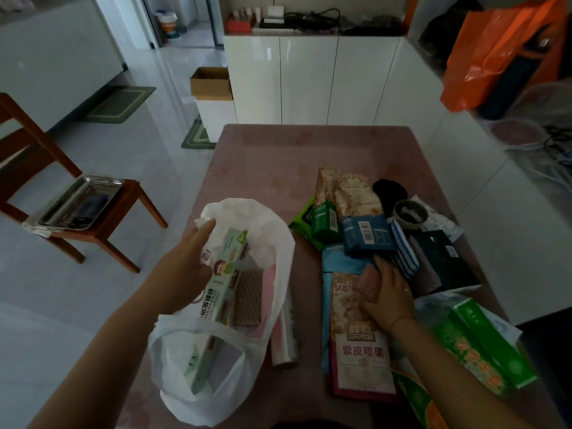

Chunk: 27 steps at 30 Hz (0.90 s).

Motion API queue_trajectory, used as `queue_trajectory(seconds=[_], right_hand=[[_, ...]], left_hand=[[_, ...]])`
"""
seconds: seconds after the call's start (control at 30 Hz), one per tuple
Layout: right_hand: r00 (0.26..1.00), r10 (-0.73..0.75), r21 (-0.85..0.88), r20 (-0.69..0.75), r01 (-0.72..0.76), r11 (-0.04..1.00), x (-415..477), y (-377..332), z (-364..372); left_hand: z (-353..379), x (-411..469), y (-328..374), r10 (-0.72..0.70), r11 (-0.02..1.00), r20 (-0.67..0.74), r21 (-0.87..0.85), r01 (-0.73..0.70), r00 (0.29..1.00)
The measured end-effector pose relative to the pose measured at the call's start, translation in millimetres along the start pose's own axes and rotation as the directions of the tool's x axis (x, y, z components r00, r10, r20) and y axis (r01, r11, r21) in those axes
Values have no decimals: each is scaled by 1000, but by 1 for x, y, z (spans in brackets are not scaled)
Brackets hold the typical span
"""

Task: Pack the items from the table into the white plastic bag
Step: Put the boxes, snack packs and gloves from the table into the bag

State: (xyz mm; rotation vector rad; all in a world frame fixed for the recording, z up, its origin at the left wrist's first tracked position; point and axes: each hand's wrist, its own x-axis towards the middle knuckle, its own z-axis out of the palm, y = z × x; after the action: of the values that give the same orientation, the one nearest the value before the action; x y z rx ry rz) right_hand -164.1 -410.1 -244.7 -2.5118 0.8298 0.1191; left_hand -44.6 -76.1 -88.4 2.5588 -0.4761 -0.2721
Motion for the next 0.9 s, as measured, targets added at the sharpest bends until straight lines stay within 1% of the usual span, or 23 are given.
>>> queue_trajectory(seconds=[0.17,0.2,0.27,0.33,0.4,0.5,0.53,0.57,0.6,0.63,0.67,0.7,0.73,0.8,0.87,0.9], right_hand=[[982,66,-45,-176,-75,996,7,-6,-3],[979,78,-72,-187,-93,993,7,-11,-10],[975,58,-99,-212,-81,992,8,-25,-31],[957,22,-43,-290,-36,998,3,-47,-57],[916,-26,71,-401,60,996,-9,-76,-84],[857,-128,207,-499,261,943,-29,-120,-118],[854,-124,301,-506,309,902,-32,-134,-124],[876,-101,450,-472,338,827,-33,-146,-127],[919,-84,619,-386,326,715,-34,-159,-127],[963,-87,762,-255,255,595,-37,-173,-122],[987,-108,831,-123,162,532,-38,-185,-112],[990,-136,828,-22,94,553,-39,-195,-98],[986,-162,789,48,62,612,-40,-202,-82],[963,-219,697,158,49,715,-46,-213,-51],[913,-298,646,280,51,762,-49,-215,-26],[899,-329,647,288,70,760,-48,-212,-20]], left_hand=[[0,2,2,-4,1000,3,17,4,1000],[-1,3,3,-2,1000,8,12,2,1000],[-1,3,3,20,1000,14,2,-20,1000],[-1,3,2,32,999,10,5,-32,999],[-2,3,3,27,1000,4,13,-27,1000],[-3,3,7,3,1000,5,8,-3,1000],[-3,3,8,-4,1000,6,8,4,1000],[-4,2,9,-8,1000,7,9,8,1000],[-4,2,11,-10,1000,7,10,9,1000],[-4,1,11,-9,1000,9,12,9,1000],[-4,1,12,-8,1000,11,12,8,1000],[-4,1,13,-9,1000,13,8,9,1000],[-5,1,14,-11,1000,14,0,11,1000],[-5,2,15,-9,1000,11,-18,9,1000],[-6,2,16,-10,1000,0,-21,10,1000],[-6,2,15,-9,1000,-8,-18,9,1000]])
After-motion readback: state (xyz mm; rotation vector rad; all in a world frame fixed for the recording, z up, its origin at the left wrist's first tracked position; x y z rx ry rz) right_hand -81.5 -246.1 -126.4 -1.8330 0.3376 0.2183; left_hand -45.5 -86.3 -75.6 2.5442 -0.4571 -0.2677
